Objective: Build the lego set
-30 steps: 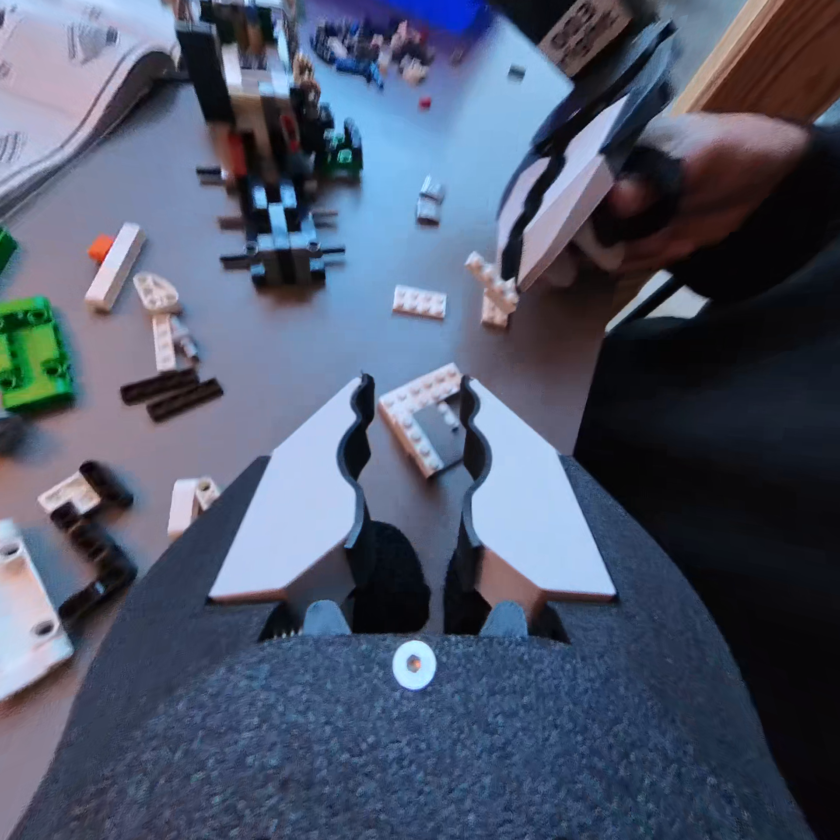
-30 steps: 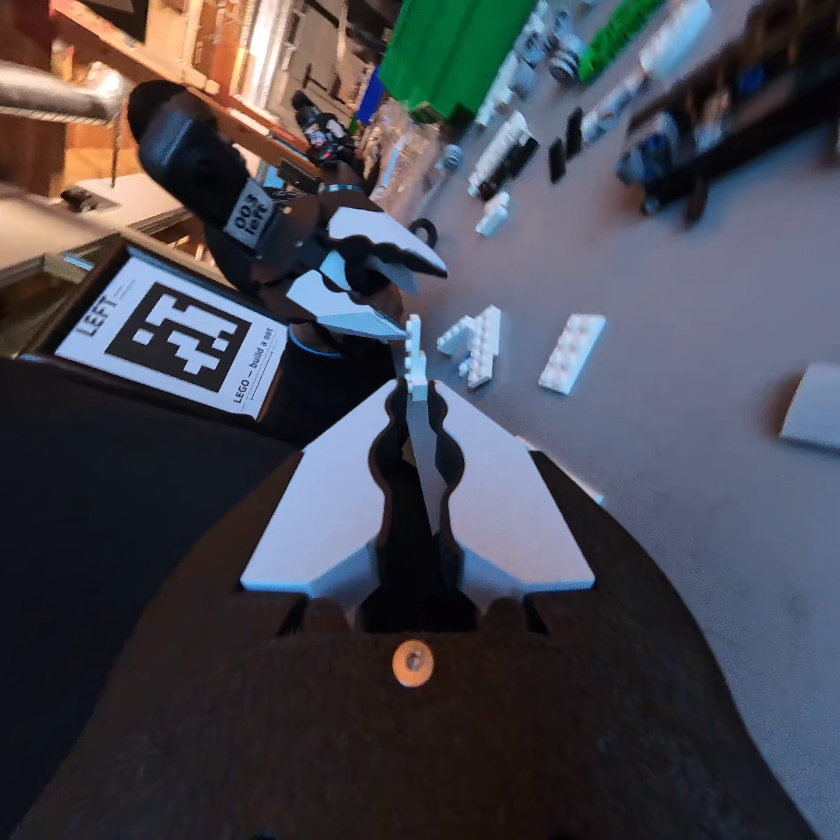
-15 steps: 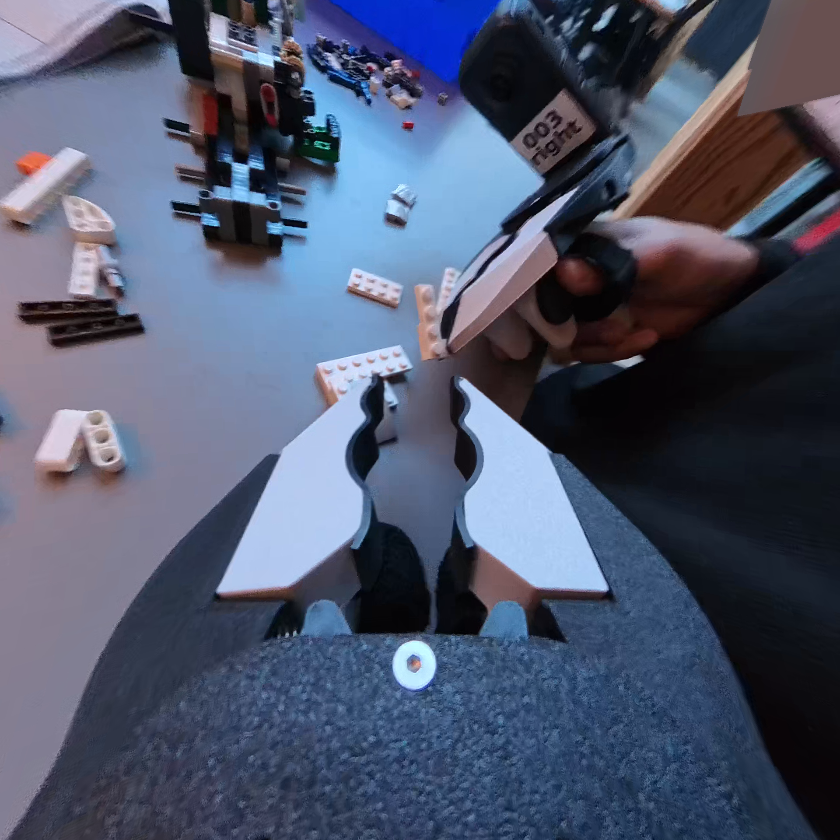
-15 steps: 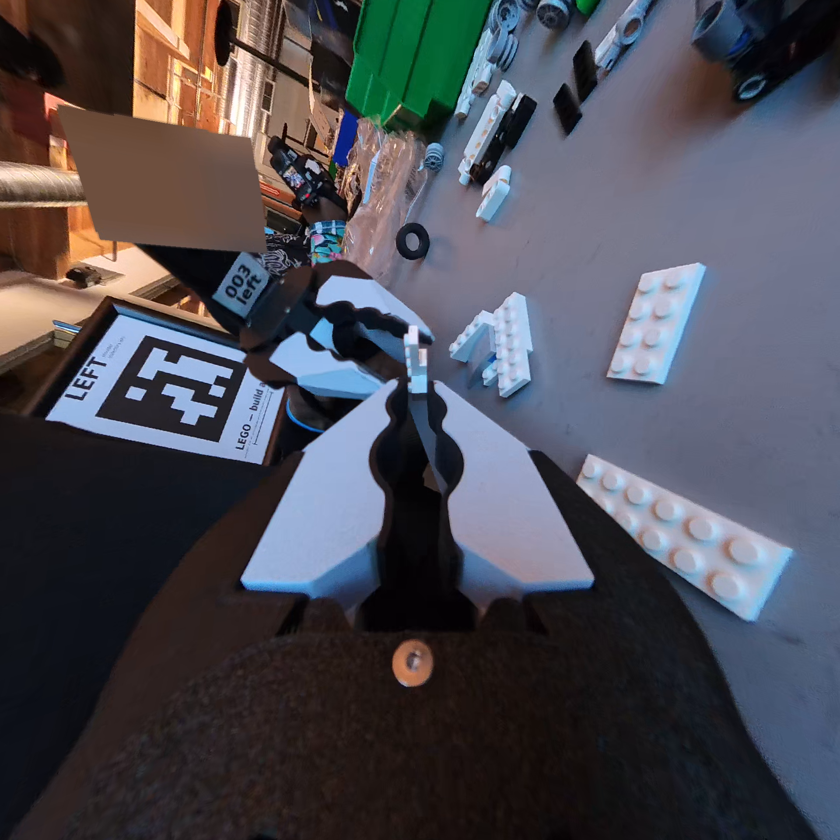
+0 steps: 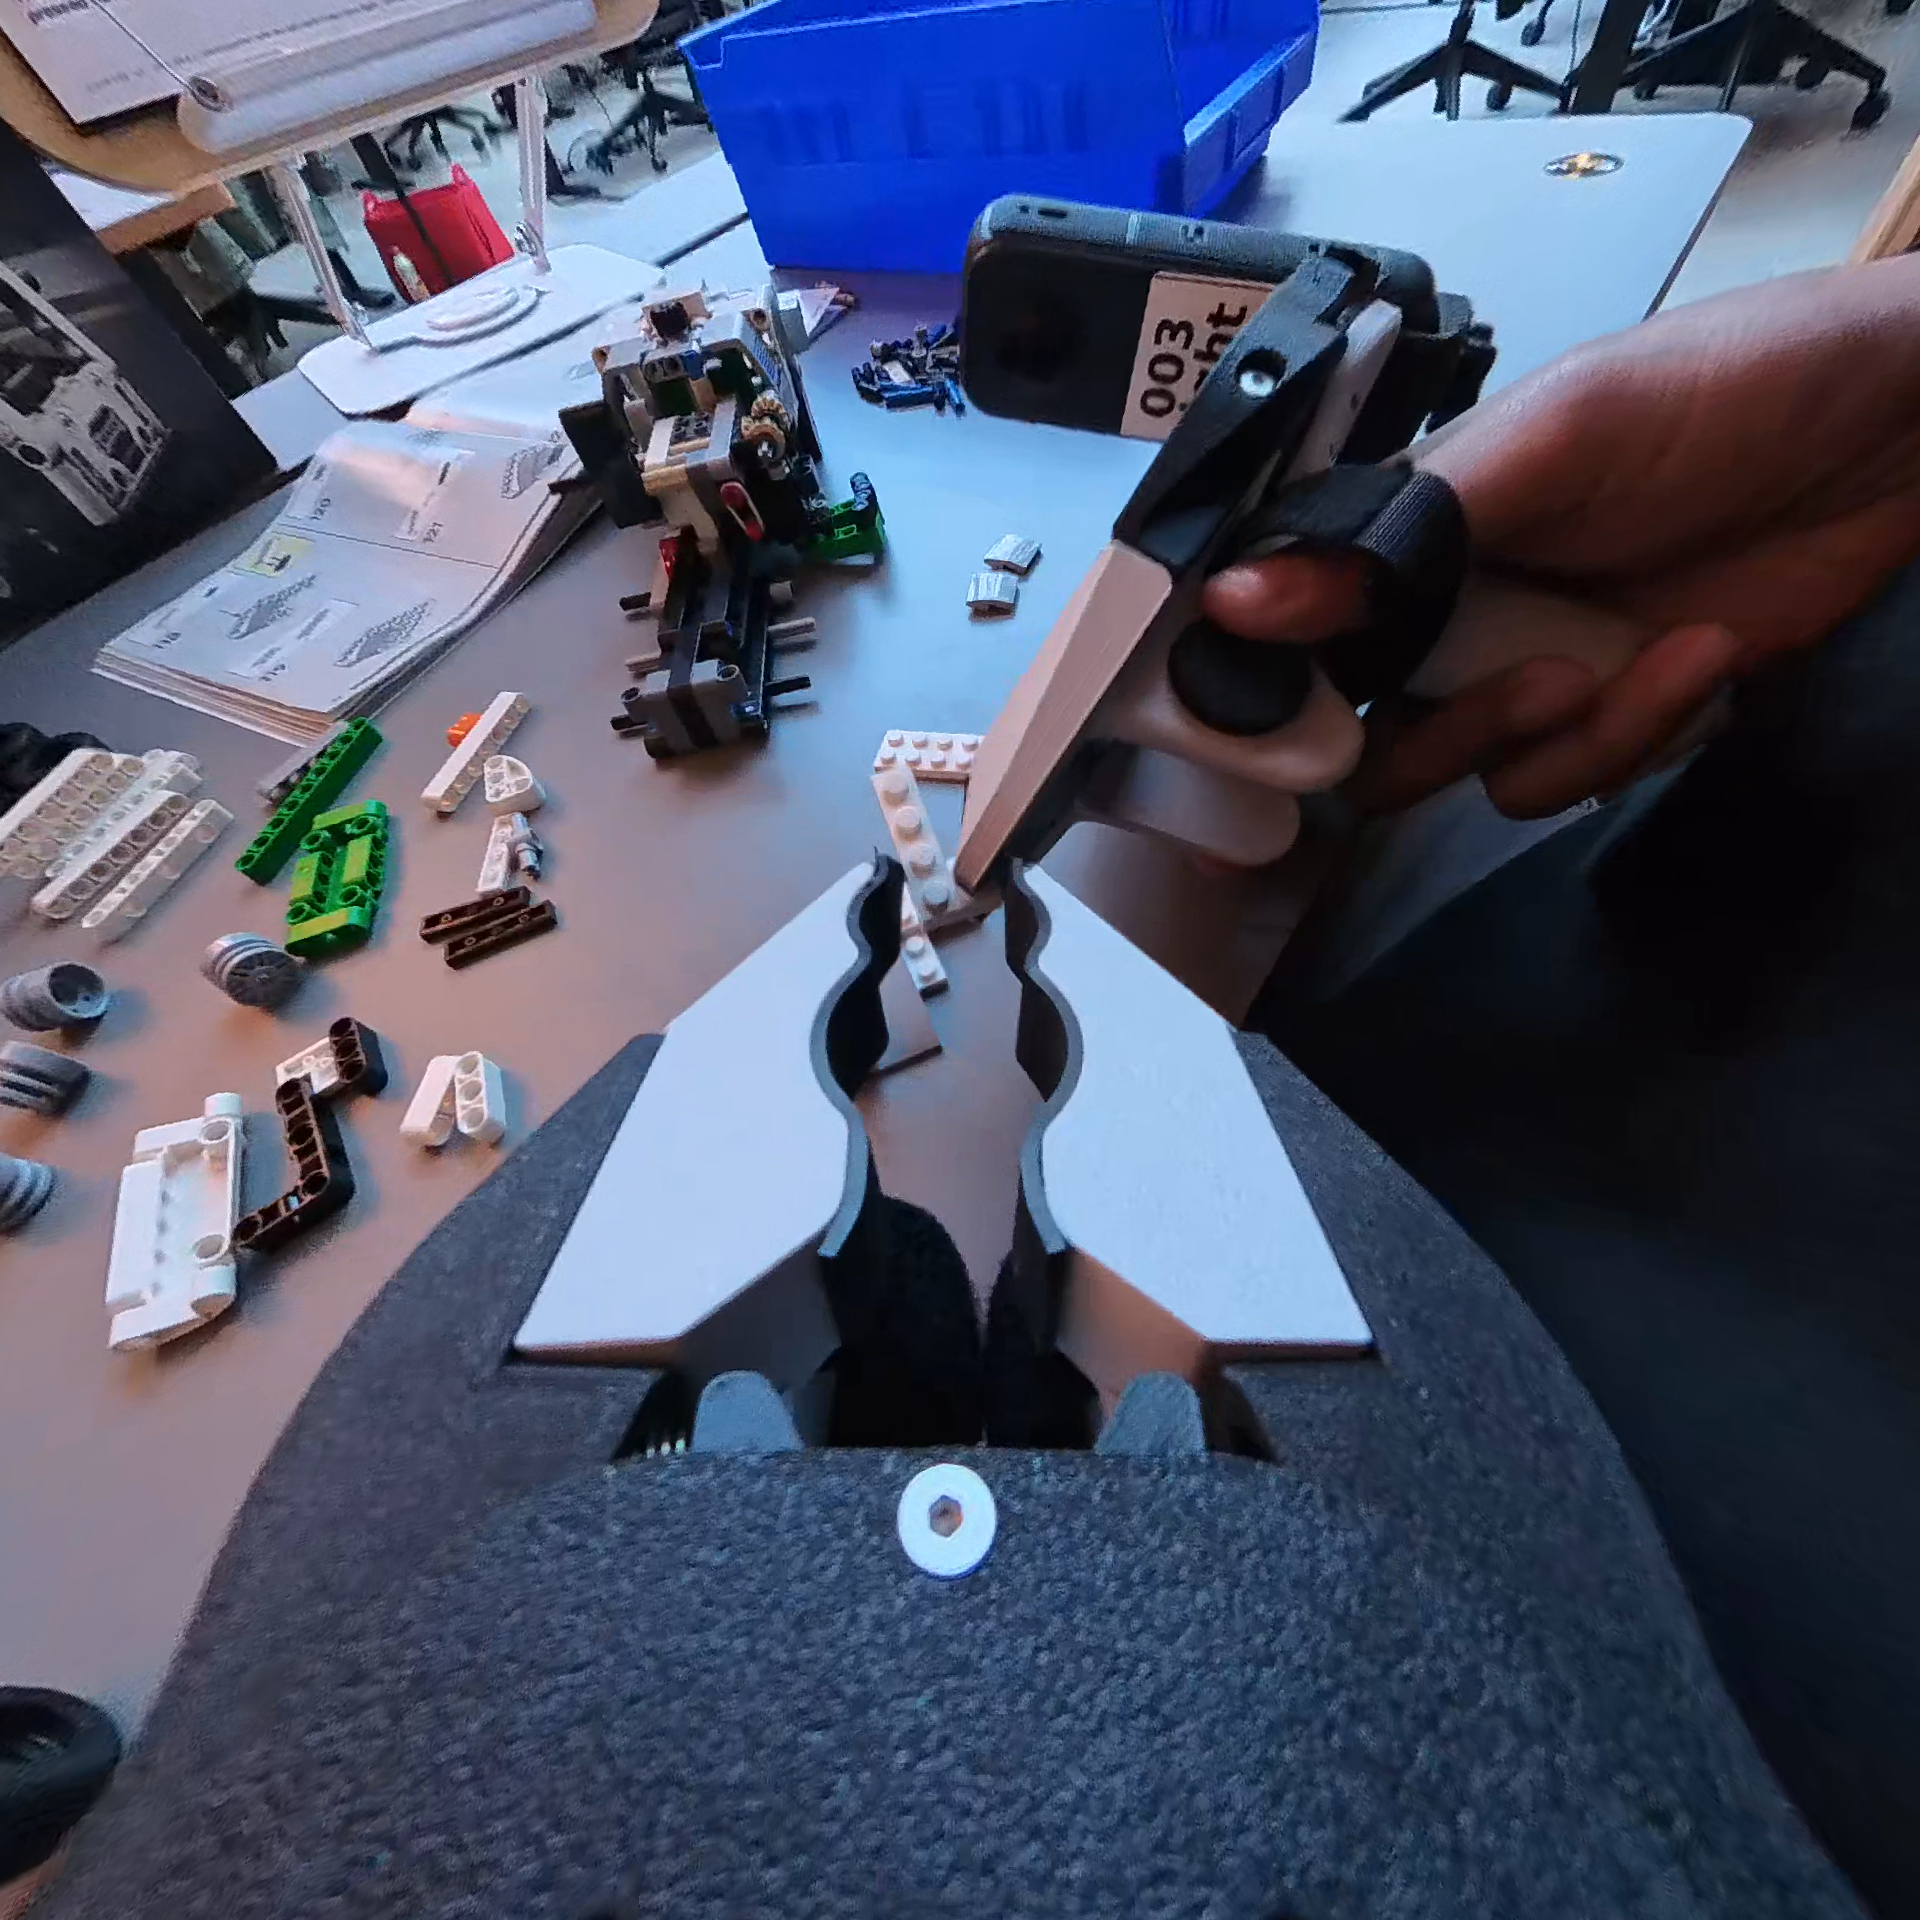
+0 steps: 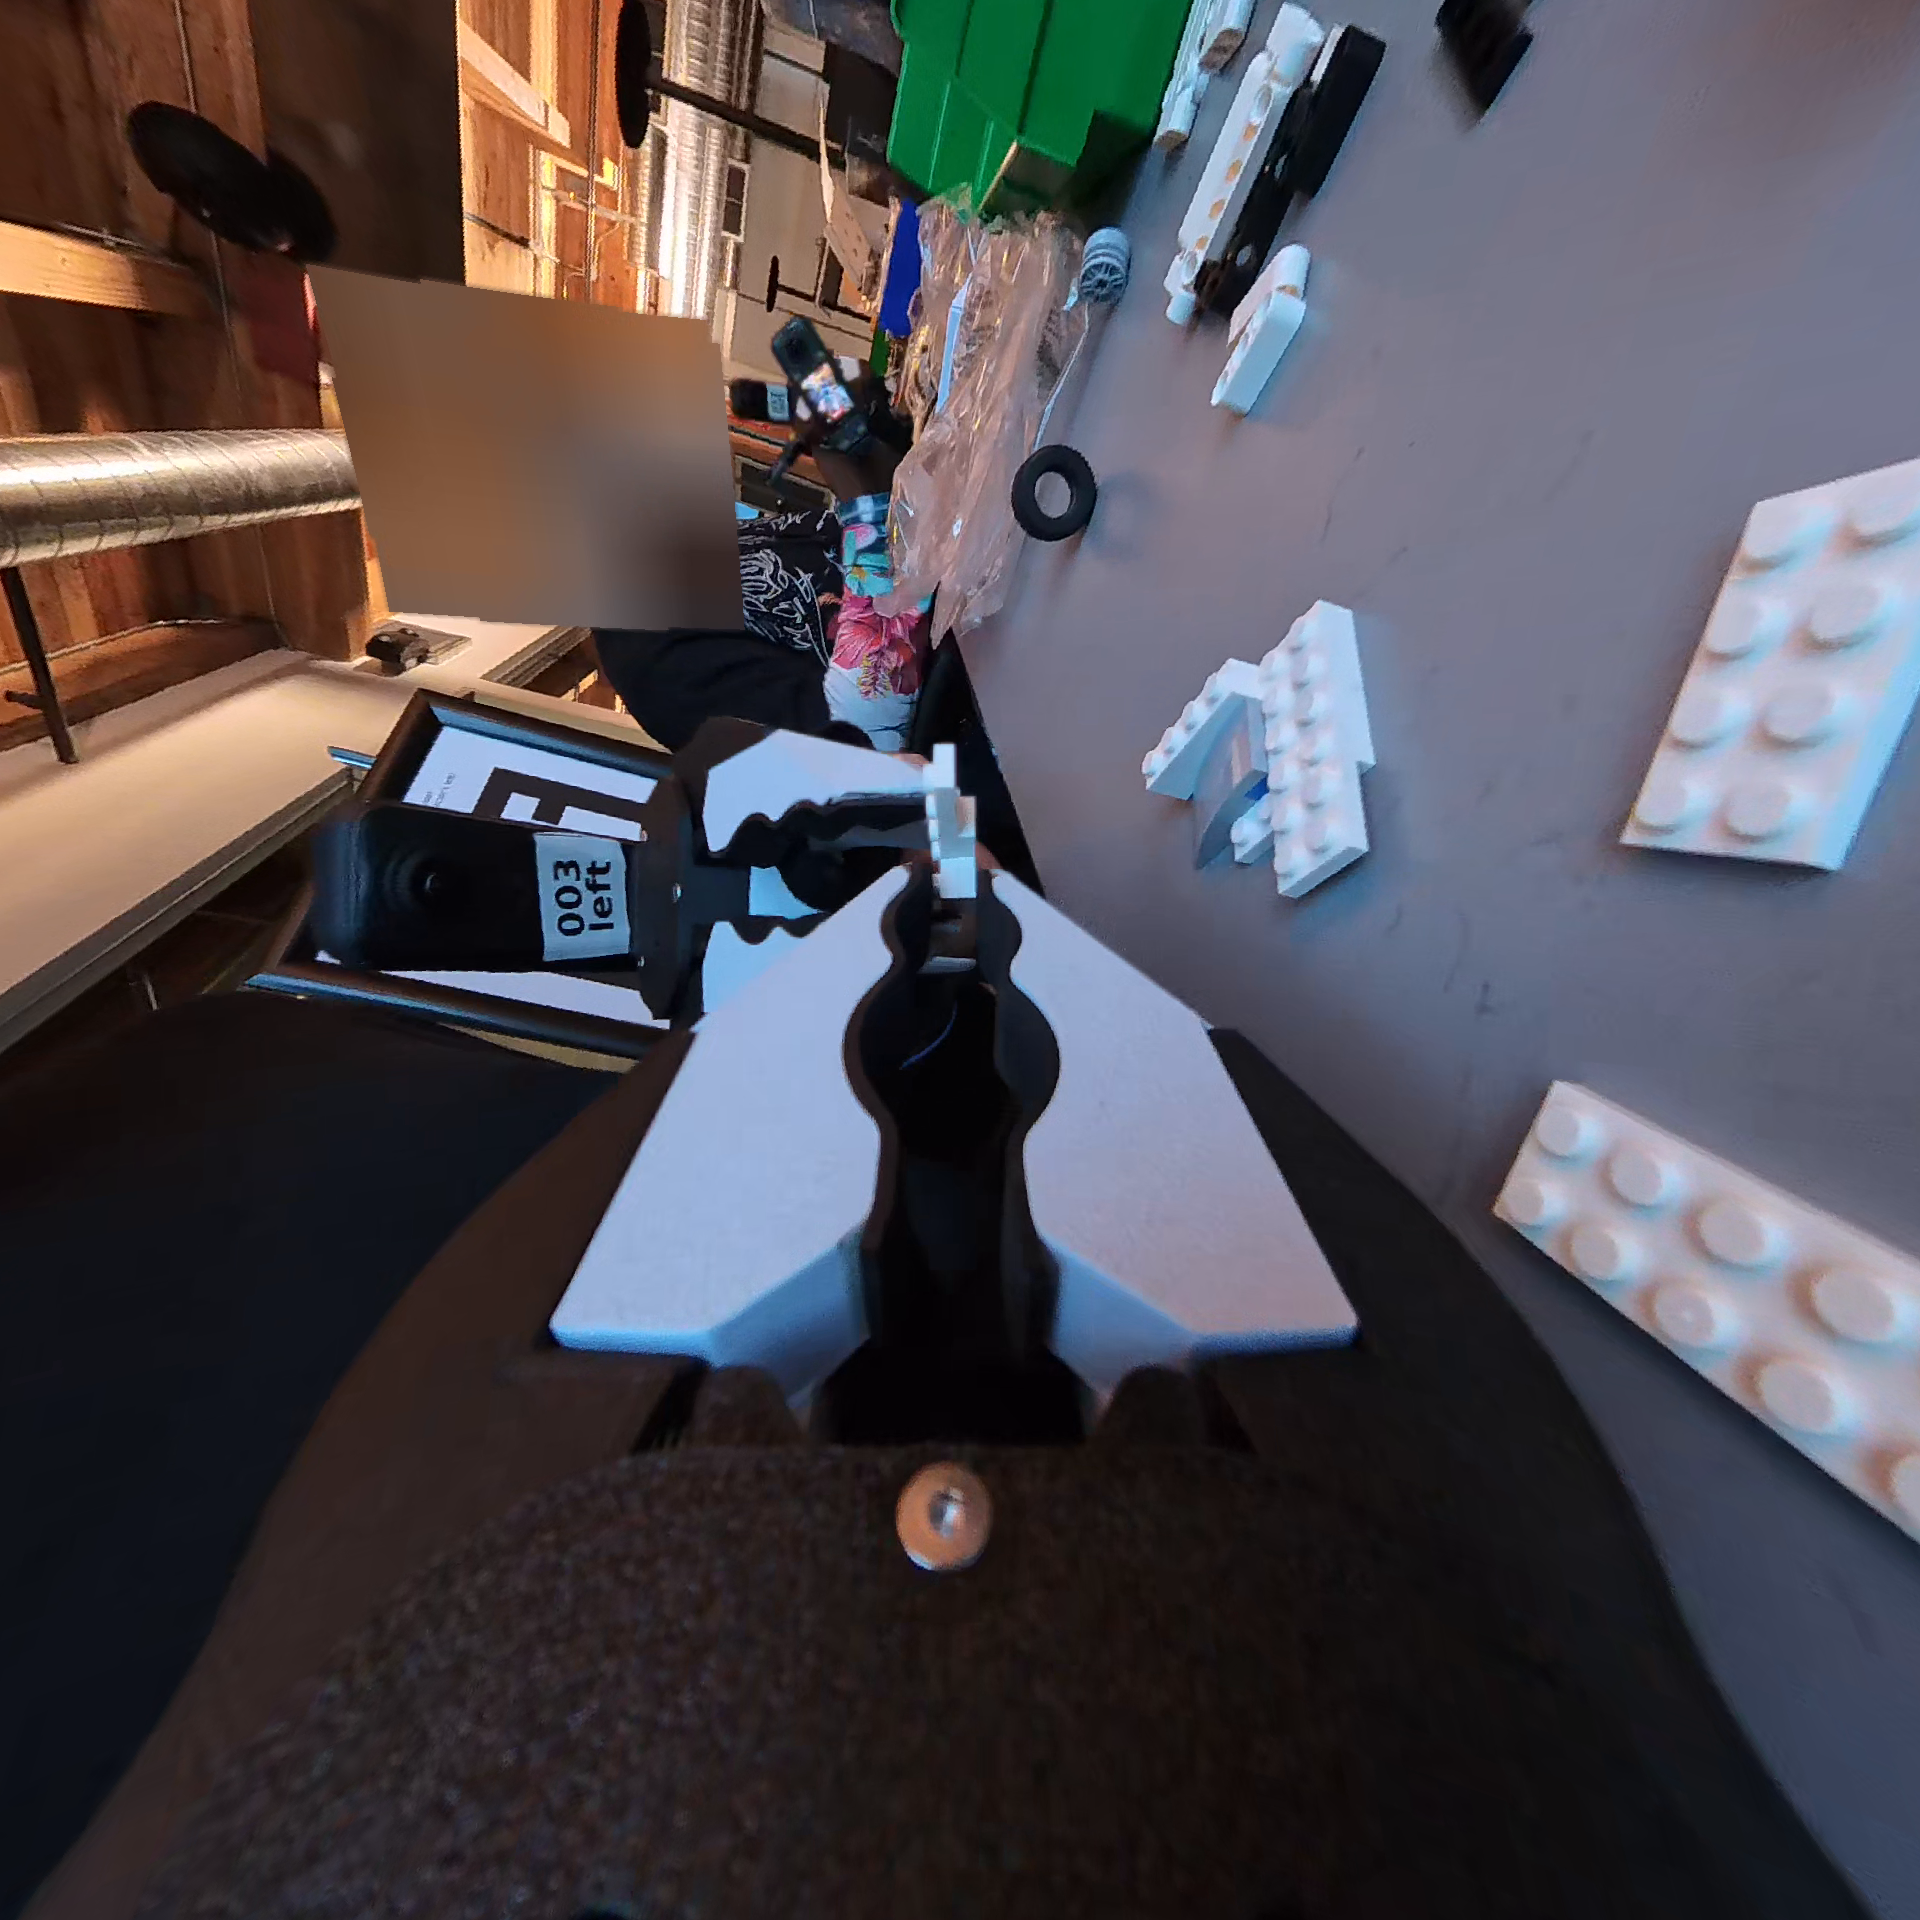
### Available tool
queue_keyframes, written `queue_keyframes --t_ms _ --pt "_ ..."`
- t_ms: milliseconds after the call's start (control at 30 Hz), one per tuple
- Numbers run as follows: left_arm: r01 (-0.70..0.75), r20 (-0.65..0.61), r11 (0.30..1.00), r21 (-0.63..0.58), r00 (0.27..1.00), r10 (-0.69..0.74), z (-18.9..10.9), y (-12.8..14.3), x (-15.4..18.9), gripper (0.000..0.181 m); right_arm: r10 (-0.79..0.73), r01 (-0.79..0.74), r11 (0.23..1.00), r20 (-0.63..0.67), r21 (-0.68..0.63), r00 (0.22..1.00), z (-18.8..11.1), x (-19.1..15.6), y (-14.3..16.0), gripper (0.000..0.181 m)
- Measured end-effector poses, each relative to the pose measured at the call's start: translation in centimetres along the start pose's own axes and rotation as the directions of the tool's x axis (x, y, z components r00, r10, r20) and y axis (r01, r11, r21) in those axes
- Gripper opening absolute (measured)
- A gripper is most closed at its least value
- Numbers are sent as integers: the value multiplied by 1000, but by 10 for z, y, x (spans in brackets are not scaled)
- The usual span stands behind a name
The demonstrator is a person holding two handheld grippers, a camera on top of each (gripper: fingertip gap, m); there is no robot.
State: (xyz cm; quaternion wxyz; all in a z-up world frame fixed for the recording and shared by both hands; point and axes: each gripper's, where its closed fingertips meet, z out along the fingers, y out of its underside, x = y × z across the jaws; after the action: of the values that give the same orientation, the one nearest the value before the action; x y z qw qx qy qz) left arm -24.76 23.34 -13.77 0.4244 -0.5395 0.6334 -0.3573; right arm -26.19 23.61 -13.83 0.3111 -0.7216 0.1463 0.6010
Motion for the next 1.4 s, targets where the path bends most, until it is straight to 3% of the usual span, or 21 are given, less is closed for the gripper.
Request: queue_keyframes --t_ms 533,767,900,1033,1200,1300,1400 --pt "-50 56 999 -18 997 51 0 3 0 16 3 -3 1000 49 1 999 -1 -7 0 7" --pt "75 22 997 1 997 -75 2 -1 2 16 -153 153 988 -11 -16 988 -6 -3 -4 18" --pt "152 29 987 -51 988 -151 4 8 -2 16 -267 266 964 -93 -16 959 -17 4 -16 20" --pt "201 15 963 -179 979 -201 11 29 3 16 -440 437 898 -153 -53 885 -33 6 -29 11" --pt "234 28 928 -290 971 -236 22 38 9 16 -741 676 672 -250 -303 624 -31 21 -20 0" --pt "229 33 909 -348 972 -232 24 40 11 16 -822 737 570 -264 -363 505 -22 25 -20 0" --pt "220 31 898 -380 974 -226 23 42 11 16 -852 726 524 -269 -445 450 -14 40 -18 0"
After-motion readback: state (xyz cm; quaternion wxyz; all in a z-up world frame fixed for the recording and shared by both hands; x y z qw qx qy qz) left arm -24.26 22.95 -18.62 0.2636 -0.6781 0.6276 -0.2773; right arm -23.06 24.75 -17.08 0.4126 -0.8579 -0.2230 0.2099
